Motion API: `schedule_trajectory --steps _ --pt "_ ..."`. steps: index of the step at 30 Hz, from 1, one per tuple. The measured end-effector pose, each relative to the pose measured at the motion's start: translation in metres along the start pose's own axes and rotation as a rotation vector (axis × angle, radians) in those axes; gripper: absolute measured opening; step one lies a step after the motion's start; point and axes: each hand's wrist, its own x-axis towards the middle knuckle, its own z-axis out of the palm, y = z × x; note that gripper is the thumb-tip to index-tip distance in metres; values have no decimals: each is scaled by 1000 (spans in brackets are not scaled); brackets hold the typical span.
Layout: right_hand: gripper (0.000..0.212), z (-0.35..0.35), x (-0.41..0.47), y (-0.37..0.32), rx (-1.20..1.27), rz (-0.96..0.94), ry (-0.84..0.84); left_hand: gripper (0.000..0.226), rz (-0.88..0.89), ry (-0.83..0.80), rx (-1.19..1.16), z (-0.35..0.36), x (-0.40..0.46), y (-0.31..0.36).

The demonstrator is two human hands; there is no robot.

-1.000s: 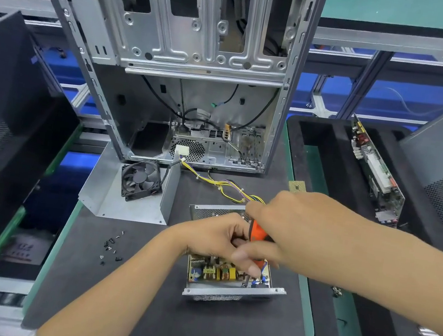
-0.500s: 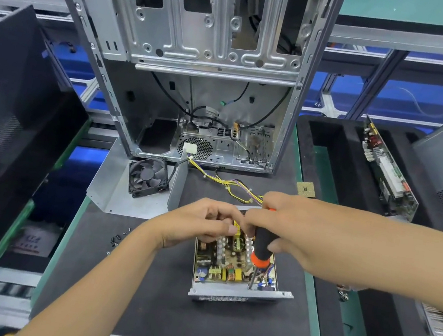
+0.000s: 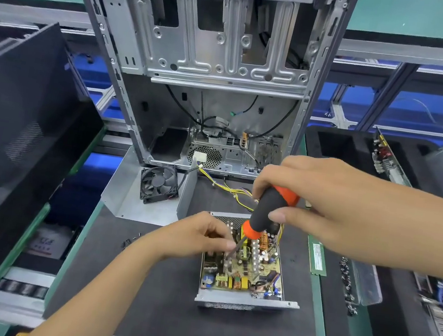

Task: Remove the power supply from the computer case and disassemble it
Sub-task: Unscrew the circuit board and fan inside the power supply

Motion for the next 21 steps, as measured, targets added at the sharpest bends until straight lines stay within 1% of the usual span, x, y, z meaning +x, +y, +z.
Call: schedule_trajectory --steps 2,4,6,7,8,11,13,18,20,21 --pt "14 -2 -3 3 -18 1 -3 10 122 63 65 6 0 3" --pt "13 -4 -8 5 -34 11 -13 1 205 94 255 14 5 5" --pt "14 -5 -12 7 -43 31 -23 6 271 82 498 23 9 6" --pt "13 -5 -14 9 -46 43 -29 8 302 66 582 28 10 6" --pt "13 -5 -15 10 -48 54 -36 8 337 48 639 32 11 6" --pt "12 -2 -19 13 -49 78 -56 10 447 -19 698 40 7 1" --pt "12 1 -20 15 -43 90 -70 14 529 -71 792 41 8 0" --pt "12 6 -20 14 -29 115 -100 17 798 -120 1127 44 27 10" --pt "12 8 -20 13 -26 123 -121 19 849 -139 1320 47 30 7" --pt "12 9 -19 13 -23 127 -129 20 857 -148 1381 48 31 4"
